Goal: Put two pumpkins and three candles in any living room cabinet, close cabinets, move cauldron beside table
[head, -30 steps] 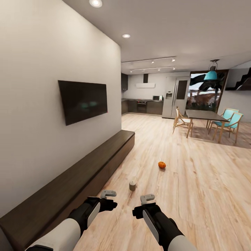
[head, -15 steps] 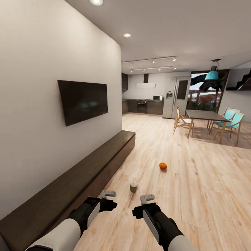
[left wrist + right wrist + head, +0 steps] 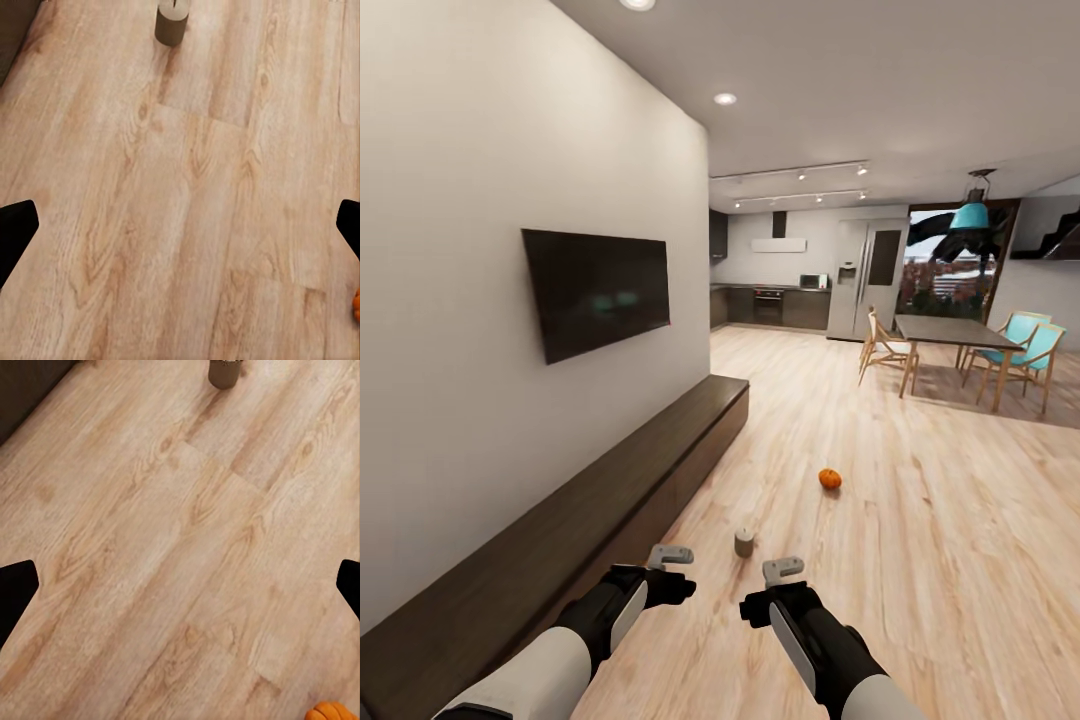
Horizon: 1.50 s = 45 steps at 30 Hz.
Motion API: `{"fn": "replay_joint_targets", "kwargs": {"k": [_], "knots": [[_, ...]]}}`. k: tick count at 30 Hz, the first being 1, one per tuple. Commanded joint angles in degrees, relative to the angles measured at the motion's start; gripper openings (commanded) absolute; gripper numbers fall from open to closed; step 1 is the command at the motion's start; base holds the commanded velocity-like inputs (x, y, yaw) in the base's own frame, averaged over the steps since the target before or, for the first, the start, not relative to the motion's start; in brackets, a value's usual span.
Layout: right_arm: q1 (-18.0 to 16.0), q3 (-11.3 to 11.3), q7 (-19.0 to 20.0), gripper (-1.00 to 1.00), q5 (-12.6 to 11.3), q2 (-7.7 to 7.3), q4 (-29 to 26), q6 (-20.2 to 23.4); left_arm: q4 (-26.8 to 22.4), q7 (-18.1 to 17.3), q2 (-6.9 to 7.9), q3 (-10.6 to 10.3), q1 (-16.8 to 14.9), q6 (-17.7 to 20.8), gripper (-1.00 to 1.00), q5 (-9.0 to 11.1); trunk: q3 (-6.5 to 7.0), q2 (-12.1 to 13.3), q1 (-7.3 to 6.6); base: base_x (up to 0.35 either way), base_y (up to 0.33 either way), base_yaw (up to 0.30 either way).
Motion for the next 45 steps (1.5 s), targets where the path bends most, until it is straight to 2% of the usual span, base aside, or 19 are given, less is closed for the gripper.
{"fn": "replay_joint_targets", "kwargs": {"k": [1,27,45], "knots": [[-0.04,0.14,-0.52,1.00,-0.60,0.00,-0.06,0.18,-0.10,0.04,0.04,-0.31,-0.02,0.22,1.00,0.33,-0.07,-0.04,0.01,0.096,0.002,0.000],[-0.04,0.84,-0.52,1.00,-0.60,0.00,-0.06,0.18,-0.10,0.02,0.04,-0.33,-0.02,-0.33,1.00,0.33,-0.07,-0.04,0.01,0.092,0.001,0.000],[-0.04,1.02,-0.55,1.00,-0.60,0.00,-0.06,0.24,-0.10,0.04,0.04,-0.35,-0.02,-0.33,1.00,0.33,-0.07,-0.04,0.01,0.090,0.061,0.000]]}}
